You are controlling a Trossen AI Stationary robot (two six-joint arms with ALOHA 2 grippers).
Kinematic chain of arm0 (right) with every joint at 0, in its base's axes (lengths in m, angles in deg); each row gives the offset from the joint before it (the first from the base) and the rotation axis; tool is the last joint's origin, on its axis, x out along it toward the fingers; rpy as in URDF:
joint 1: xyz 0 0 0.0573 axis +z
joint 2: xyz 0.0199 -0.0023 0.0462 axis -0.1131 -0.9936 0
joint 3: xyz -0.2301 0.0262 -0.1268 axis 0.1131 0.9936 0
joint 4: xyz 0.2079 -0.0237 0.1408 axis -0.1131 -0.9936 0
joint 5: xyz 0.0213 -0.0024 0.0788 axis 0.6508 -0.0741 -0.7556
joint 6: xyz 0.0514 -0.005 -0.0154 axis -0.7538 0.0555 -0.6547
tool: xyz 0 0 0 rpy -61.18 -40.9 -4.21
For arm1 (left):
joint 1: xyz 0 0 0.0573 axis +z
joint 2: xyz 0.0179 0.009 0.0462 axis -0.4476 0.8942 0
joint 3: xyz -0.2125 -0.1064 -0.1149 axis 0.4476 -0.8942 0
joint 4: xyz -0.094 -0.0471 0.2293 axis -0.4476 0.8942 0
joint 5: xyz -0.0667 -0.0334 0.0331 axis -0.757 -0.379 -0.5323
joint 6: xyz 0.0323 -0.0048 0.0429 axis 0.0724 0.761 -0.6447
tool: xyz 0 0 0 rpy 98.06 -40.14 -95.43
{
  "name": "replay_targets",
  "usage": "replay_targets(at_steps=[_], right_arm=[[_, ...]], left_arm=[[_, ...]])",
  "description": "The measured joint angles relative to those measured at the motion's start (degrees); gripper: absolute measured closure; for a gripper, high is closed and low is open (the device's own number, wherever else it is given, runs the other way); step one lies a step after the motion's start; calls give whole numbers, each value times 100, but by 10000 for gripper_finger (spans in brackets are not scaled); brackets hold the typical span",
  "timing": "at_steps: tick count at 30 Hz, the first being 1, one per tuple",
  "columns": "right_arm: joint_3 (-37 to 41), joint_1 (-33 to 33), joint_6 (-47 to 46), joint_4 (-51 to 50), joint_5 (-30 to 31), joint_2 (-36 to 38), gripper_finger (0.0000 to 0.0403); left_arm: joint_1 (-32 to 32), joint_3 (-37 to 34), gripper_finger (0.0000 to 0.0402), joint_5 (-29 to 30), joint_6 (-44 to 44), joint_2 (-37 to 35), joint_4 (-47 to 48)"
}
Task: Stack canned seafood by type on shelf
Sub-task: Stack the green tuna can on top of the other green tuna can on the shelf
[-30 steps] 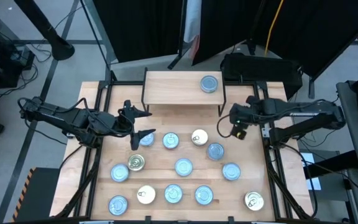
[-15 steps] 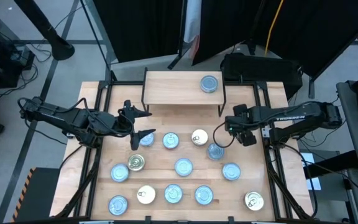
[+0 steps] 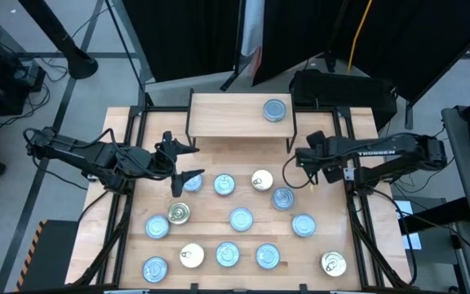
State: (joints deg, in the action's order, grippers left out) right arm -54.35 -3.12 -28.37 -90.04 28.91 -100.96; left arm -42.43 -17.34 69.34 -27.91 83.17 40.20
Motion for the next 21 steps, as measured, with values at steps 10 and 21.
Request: replay_targets(at_steps=[10, 21], right_arm=[[0, -497, 890, 319, 123, -927, 94], [-2, -924, 937, 434, 133, -1570, 131]], left_arm=[[0, 0, 88, -1, -11, 0, 4], [0, 0, 88, -1, -11, 0, 104]])
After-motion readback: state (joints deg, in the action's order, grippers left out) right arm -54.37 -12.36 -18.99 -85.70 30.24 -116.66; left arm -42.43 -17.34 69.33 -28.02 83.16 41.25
